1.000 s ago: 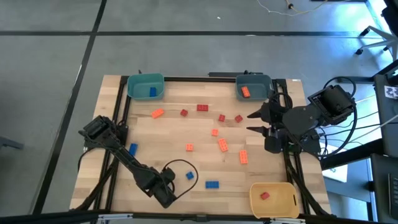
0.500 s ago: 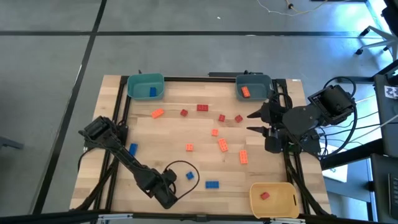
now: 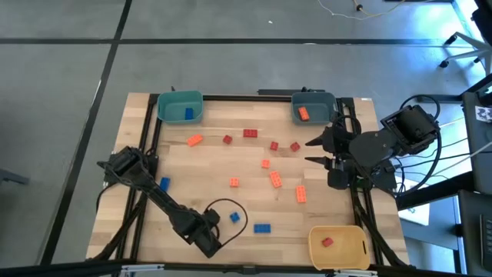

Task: Sort & place blocks by color
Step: Put the blue game piece into the green bin

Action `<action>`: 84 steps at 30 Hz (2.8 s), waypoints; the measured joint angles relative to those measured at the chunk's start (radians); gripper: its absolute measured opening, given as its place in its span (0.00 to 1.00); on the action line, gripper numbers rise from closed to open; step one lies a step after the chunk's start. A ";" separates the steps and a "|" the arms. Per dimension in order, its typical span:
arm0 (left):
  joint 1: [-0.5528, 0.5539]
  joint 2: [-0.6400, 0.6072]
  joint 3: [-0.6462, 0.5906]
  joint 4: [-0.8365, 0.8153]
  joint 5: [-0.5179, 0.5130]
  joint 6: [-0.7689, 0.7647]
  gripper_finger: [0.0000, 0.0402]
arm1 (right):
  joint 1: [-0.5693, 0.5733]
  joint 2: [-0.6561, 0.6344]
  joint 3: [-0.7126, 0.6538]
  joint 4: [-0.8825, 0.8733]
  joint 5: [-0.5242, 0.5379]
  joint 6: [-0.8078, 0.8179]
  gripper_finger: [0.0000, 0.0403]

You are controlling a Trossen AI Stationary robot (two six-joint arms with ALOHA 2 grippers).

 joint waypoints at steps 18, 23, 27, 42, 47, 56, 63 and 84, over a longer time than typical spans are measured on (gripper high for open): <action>0.032 -0.004 0.001 -0.005 0.071 0.000 0.32 | 0.000 0.000 0.000 0.000 0.000 0.000 0.44; 0.054 -0.032 0.001 -0.064 0.125 0.005 0.32 | 0.000 0.000 0.000 0.000 0.000 0.000 0.44; 0.087 -0.081 0.001 -0.126 0.135 0.054 0.32 | 0.000 0.000 0.000 0.000 0.000 -0.009 0.44; 0.413 -0.438 0.001 -0.516 -0.130 0.202 0.32 | 0.000 0.000 0.000 0.000 -0.064 -0.049 0.44; 0.603 -0.545 0.001 -0.591 -0.228 0.315 0.32 | 0.000 0.001 0.000 0.000 -0.082 -0.052 0.44; 1.058 -0.591 0.001 -0.579 -0.247 0.661 0.32 | 0.000 0.001 0.000 0.003 -0.087 -0.049 0.44; 1.380 -0.579 0.001 -0.355 -0.160 0.874 0.32 | 0.000 0.001 0.000 0.004 -0.087 -0.047 0.44; 1.667 -0.154 0.002 -0.110 -0.031 1.074 0.32 | -0.001 0.001 0.000 0.020 -0.086 -0.045 0.44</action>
